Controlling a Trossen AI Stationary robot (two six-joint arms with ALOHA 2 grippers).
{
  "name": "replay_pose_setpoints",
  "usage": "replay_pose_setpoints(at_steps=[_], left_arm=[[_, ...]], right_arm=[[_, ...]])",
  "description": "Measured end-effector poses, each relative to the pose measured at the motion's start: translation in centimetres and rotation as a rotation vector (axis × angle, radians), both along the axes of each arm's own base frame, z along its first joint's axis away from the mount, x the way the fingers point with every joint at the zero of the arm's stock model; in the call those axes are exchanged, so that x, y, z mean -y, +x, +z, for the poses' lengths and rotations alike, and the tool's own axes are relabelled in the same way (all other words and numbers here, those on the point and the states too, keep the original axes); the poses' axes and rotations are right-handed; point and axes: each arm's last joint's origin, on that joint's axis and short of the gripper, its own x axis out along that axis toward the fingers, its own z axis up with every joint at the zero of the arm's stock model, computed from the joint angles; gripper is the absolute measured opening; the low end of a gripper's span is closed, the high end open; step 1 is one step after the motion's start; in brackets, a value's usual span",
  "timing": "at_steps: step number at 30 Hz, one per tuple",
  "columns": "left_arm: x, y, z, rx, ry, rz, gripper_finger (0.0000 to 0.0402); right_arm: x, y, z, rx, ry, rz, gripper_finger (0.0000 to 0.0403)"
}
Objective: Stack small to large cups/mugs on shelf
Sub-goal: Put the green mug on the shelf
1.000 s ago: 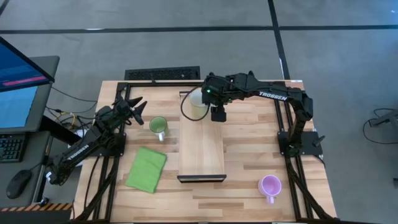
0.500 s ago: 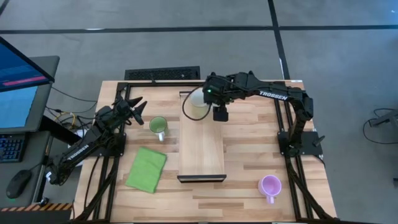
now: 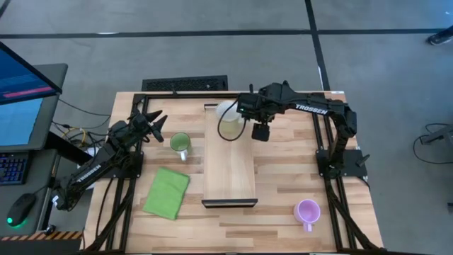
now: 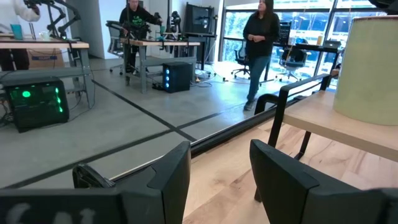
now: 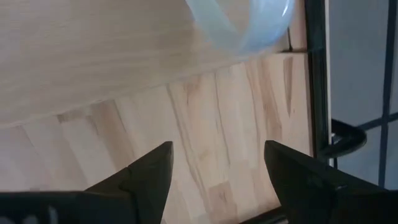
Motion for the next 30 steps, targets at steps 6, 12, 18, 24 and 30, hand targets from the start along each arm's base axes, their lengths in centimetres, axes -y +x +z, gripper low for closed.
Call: replay_pose_setpoints(at_steps=[6,12,18,24,30], left_arm=[[0.0,0.0,0.0,0.000,0.000,0.000,0.0158],[0.0,0.0,0.0,0.000,0.000,0.000,0.0158],[0.0,0.0,0.0,0.000,0.000,0.000,0.0158],[0.0,0.0,0.0,0.000,0.000,0.000,0.0158],[0.0,0.0,0.0,0.000,0.000,0.000,0.0158]], right_arm=[[-0.5,-0.5,0.5,0.020,0.001,-0.050,0.0276],[-2.1,-2.1,3.4,0.159,-0.018,-0.019,0.0276],[-3.8,-4.6,6.6,0.319,-0.061,0.023,0.0276],[-4.6,-7.6,6.9,0.401,-0.101,0.034,0.0276],[-4.8,-10.1,4.3,0.480,-0.116,0.035,0.0276]])
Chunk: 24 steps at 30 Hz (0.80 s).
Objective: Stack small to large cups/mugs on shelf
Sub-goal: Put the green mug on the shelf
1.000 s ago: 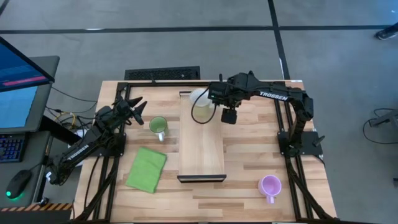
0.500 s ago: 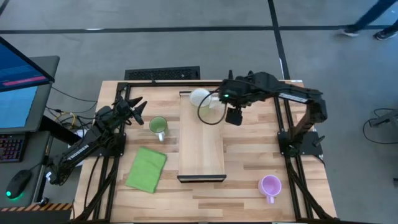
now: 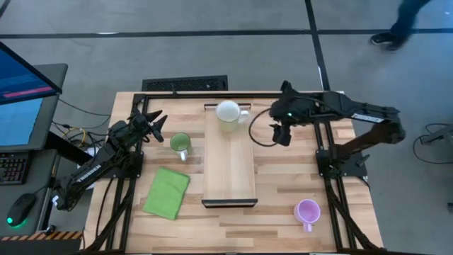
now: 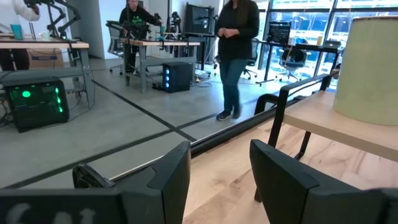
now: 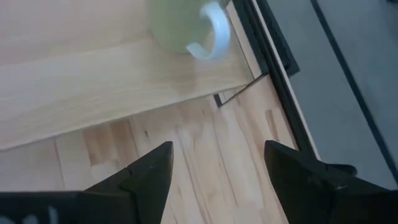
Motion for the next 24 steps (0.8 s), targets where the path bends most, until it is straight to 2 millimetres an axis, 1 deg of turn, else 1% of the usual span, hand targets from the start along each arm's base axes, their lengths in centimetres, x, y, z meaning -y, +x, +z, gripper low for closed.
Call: replay_pose_setpoints(at_steps=[10,16,24], left_arm=[[0.0,0.0,0.0,0.000,0.000,0.000,0.0158],[0.0,0.0,0.0,0.000,0.000,0.000,0.0158],[0.0,0.0,0.0,0.000,0.000,0.000,0.0158]], right_arm=[[-0.3,-3.5,-5.4,0.210,-0.029,0.016,0.0276],[-0.4,-5.1,-8.7,0.375,-0.066,0.034,0.0276],[-0.5,-6.7,-12.1,0.563,-0.138,0.074,0.0276]])
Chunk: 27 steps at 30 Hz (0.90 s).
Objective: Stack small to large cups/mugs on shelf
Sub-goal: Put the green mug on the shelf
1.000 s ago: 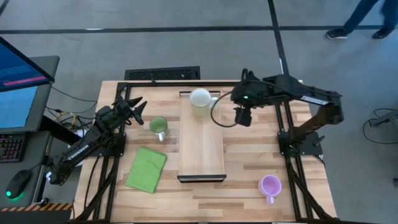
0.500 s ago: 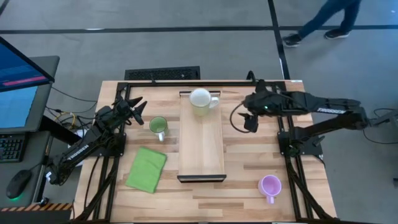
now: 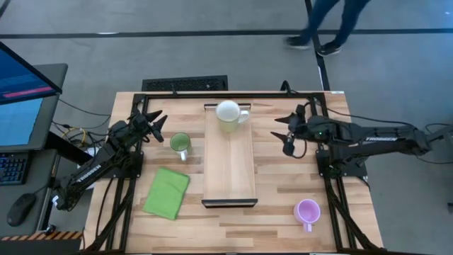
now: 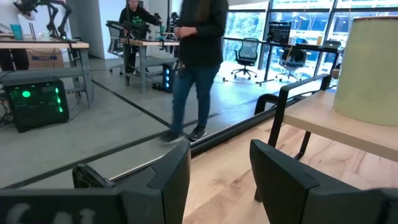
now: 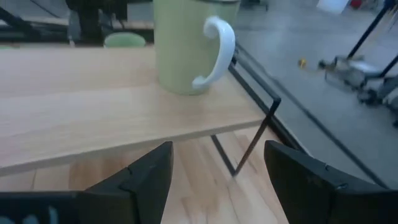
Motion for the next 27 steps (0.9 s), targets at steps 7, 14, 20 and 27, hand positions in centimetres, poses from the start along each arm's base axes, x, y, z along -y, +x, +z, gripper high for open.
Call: replay_pose_setpoints(at_steps=[7,14,20,27], left_arm=[[0.0,0.0,0.0,0.000,0.000,0.000,0.0158],[0.0,0.0,0.0,0.000,0.000,0.000,0.0158],[0.0,0.0,0.0,0.000,0.000,0.000,0.0158],[0.0,0.0,0.0,0.000,0.000,0.000,0.0158]], right_arm=[[0.0,-1.3,-2.9,0.056,-0.023,-0.019,0.0276],[-0.1,-2.3,-5.7,0.114,-0.027,-0.019,0.0276],[-0.2,-3.2,-7.2,0.161,-0.030,-0.020,0.0276],[-0.3,-4.1,-7.5,0.205,-0.027,-0.023,0.0276]])
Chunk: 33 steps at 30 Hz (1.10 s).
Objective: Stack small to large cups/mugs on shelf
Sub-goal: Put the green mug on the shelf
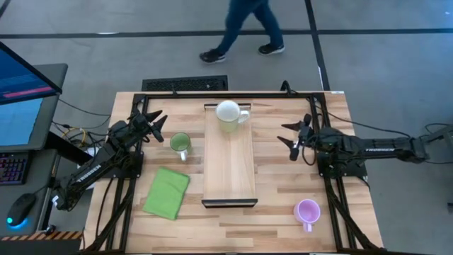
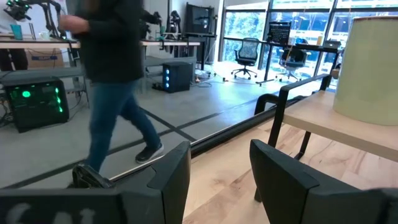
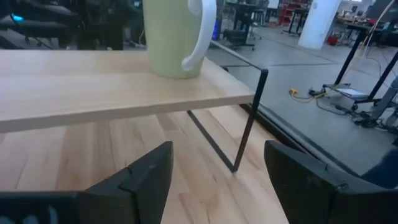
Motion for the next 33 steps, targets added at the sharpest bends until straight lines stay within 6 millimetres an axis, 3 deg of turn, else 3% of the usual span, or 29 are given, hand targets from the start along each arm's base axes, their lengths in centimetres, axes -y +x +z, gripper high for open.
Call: replay_pose_setpoints(at_steps=[19,33], left_arm=[[0.0,0.0,0.0,0.000,0.000,0.000,0.0158],[0.0,0.0,0.0,-0.008,0.008,0.000,0.0158]], right_arm=[[-0.2,-2.0,0.8,0.084,-0.031,0.007,0.0276],[-0.2,-2.1,0.5,0.053,-0.027,0.008,0.0276]])
